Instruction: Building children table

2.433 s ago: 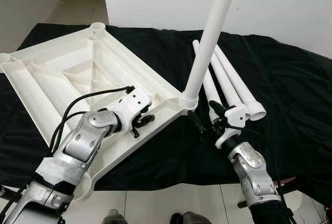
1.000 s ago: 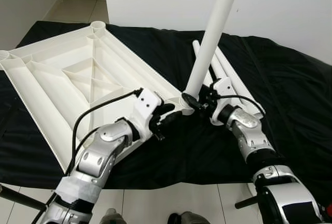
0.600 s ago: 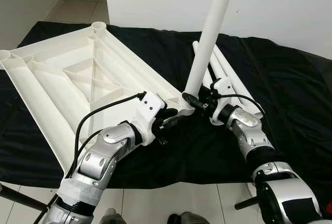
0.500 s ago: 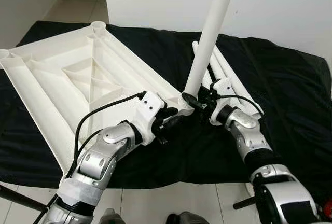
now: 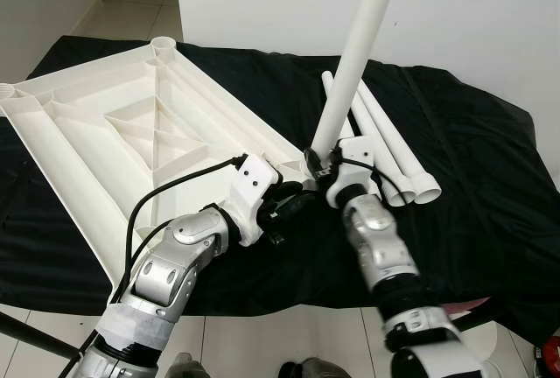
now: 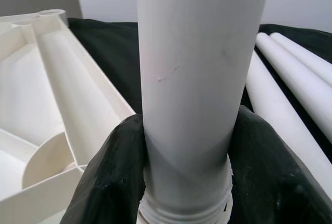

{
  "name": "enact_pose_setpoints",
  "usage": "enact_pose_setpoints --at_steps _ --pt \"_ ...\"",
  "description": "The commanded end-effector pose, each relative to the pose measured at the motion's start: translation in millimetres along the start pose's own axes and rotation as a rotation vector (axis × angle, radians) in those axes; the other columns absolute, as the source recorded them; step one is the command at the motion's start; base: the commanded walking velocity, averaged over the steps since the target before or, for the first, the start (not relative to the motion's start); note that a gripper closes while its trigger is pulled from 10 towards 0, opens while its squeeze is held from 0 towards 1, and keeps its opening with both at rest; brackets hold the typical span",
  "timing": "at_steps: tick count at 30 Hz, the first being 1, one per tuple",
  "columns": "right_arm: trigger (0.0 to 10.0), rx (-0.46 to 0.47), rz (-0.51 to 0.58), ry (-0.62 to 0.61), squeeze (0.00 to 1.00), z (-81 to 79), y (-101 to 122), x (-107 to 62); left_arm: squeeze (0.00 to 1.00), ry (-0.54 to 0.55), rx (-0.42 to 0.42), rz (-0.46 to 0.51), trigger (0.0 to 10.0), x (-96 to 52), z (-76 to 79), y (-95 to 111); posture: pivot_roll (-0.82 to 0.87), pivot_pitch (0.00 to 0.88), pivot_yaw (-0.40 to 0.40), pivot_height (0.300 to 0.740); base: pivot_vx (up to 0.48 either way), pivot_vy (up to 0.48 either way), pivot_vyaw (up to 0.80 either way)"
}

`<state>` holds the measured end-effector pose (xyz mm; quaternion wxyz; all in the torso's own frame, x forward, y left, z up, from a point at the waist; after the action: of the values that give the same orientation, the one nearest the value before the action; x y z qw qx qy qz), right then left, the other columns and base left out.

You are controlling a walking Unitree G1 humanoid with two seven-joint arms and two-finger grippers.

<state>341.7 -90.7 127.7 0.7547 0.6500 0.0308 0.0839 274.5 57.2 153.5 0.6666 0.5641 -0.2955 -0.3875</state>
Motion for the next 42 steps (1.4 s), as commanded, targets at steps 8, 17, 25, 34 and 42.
enact_pose_setpoints --at_steps 8,17,25,34,42 --pt "10.0 0.018 0.016 0.059 1.00 -6.8 2.2 -9.7 0.00 -0.001 0.002 0.009 10.0 2.2 -0.2 3.7 0.10 0.000 -0.083 0.740 0.000 0.000 0.00" --pt "10.0 -0.079 0.083 0.129 0.65 24.7 8.8 -16.6 0.00 -0.042 0.001 -0.003 10.0 -2.2 3.5 3.3 0.10 0.000 -0.085 0.740 0.000 0.000 0.00" --pt "10.0 -0.130 0.104 0.331 0.00 44.0 7.8 -12.6 0.00 -0.114 0.016 -0.019 10.0 -7.4 8.8 3.1 0.10 0.000 -0.082 0.740 0.000 0.000 0.00" --pt "10.0 -0.143 0.098 0.527 0.00 40.0 6.4 3.9 0.00 -0.128 0.037 -0.021 10.0 -3.2 9.4 4.4 0.10 0.000 -0.076 0.740 0.000 0.000 0.00" --pt "10.0 -0.135 0.061 0.561 0.00 36.2 5.0 20.5 0.00 -0.137 0.053 -0.029 10.0 0.8 10.2 4.9 0.10 0.000 -0.080 0.740 0.000 0.000 0.00"
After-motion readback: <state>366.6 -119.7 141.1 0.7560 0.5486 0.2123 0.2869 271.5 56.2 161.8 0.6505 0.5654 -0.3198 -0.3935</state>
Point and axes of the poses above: a point about 5 cm out from each wrist's last joint towards the gripper, its own x axis pointing out of the wrist towards the gripper, its own y axis along the axis of the wrist's last joint, z = x × y, the point moved 1 cm from there along x, pointing out of the wrist towards the gripper, and after that the axes turned 12 degrees about -x, right-handed, at the moved point
